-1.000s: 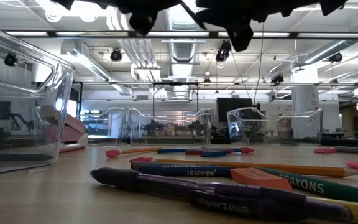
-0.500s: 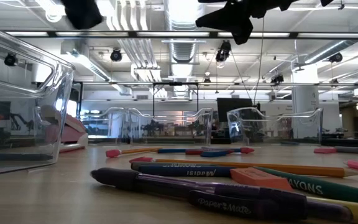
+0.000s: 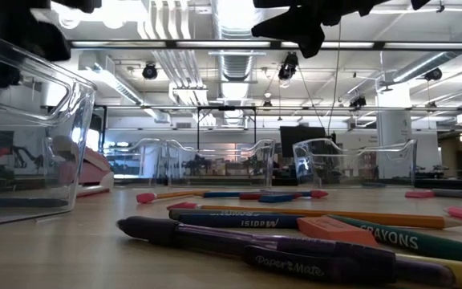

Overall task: Sort crayons/erasers/pens/pencils in bins
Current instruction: Put the blue crayon into the bottom left transparent bin

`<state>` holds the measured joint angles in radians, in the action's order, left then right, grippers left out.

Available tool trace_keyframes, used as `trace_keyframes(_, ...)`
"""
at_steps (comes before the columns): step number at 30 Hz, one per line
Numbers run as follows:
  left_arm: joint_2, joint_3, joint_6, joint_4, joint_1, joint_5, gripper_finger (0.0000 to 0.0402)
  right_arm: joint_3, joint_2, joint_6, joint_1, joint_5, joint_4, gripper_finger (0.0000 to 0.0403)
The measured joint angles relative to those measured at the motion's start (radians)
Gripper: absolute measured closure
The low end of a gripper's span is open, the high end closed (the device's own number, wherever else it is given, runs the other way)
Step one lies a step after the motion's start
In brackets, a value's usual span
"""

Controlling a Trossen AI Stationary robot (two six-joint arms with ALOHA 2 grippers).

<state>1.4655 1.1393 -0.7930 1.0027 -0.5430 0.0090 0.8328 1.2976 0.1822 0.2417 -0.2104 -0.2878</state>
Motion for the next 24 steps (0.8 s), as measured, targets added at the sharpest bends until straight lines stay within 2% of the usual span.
trace_keyframes(6, 0.105, 0.024, 0.167, 0.055, 0.008, 0.042, 0.0260, -0.003, 0.010, 0.021, 0.000, -0.002, 0.061, 0.0172)
trace_keyframes(10, 0.104, 0.075, 0.223, 0.128, 0.026, 0.028, 0.0245, -0.004, 0.052, 0.053, 0.000, -0.034, 0.074, 0.0172)
trace_keyframes(12, 0.071, 0.102, 0.279, 0.123, 0.026, -0.038, 0.0244, -0.004, 0.082, 0.053, -0.001, -0.059, 0.078, 0.0172)
trace_keyframes(14, 0.021, 0.113, 0.331, 0.096, 0.024, -0.163, 0.0244, -0.004, 0.113, 0.053, -0.005, -0.094, 0.078, 0.0172)
trace_keyframes(16, -0.046, 0.100, 0.402, -0.056, 0.025, -0.326, 0.0243, -0.004, 0.142, 0.058, -0.009, -0.125, 0.073, 0.0172)
trace_keyframes(18, -0.111, 0.046, 0.555, -0.342, 0.026, -0.441, 0.0243, -0.003, 0.175, 0.086, -0.017, -0.160, 0.064, 0.0172)
trace_keyframes(19, -0.141, 0.007, 0.664, -0.495, 0.026, -0.446, 0.0243, -0.003, 0.189, 0.096, -0.024, -0.170, 0.068, 0.0172)
trace_keyframes(21, -0.192, -0.071, 0.866, -0.714, 0.031, -0.391, 0.0243, -0.001, 0.211, 0.111, -0.038, -0.175, 0.070, 0.0172)
trace_keyframes(24, -0.272, -0.190, 0.953, -0.961, 0.065, -0.356, 0.0243, 0.000, 0.219, 0.126, -0.051, -0.170, 0.071, 0.0172)
